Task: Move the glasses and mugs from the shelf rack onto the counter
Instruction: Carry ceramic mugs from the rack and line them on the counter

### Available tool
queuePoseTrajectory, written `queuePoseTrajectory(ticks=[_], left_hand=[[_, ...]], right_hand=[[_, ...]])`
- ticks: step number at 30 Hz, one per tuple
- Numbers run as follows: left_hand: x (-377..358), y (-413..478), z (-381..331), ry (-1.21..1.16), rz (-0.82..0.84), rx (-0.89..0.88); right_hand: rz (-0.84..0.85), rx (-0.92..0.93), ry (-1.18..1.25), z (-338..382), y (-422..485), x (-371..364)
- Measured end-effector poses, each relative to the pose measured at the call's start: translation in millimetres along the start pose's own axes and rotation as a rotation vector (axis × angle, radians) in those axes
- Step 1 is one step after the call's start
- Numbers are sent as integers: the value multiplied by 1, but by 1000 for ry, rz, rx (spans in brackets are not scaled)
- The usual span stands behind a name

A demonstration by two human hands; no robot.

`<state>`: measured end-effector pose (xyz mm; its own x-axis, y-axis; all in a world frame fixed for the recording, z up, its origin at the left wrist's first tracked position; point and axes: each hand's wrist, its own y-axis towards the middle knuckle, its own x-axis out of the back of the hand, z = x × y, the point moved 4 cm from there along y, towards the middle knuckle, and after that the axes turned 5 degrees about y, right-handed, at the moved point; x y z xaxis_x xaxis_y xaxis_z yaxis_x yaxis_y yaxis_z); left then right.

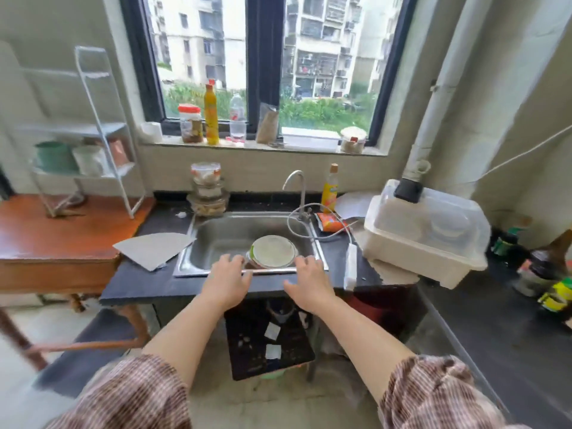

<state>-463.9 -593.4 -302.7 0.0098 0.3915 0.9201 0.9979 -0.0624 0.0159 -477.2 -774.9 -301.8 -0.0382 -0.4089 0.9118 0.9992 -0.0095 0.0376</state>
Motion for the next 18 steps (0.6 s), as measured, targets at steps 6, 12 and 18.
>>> queuePoseTrajectory(ticks=[6, 12, 18], left_hand=[[61, 49, 105, 48, -122, 86], [107, 119, 209, 151, -119, 203], [148, 170, 300, 114, -145, 310]], right_hand=[[27, 218, -54, 118, 90, -44], [74, 337, -26, 231, 183, -98], [121, 386, -13, 320, 256, -139]])
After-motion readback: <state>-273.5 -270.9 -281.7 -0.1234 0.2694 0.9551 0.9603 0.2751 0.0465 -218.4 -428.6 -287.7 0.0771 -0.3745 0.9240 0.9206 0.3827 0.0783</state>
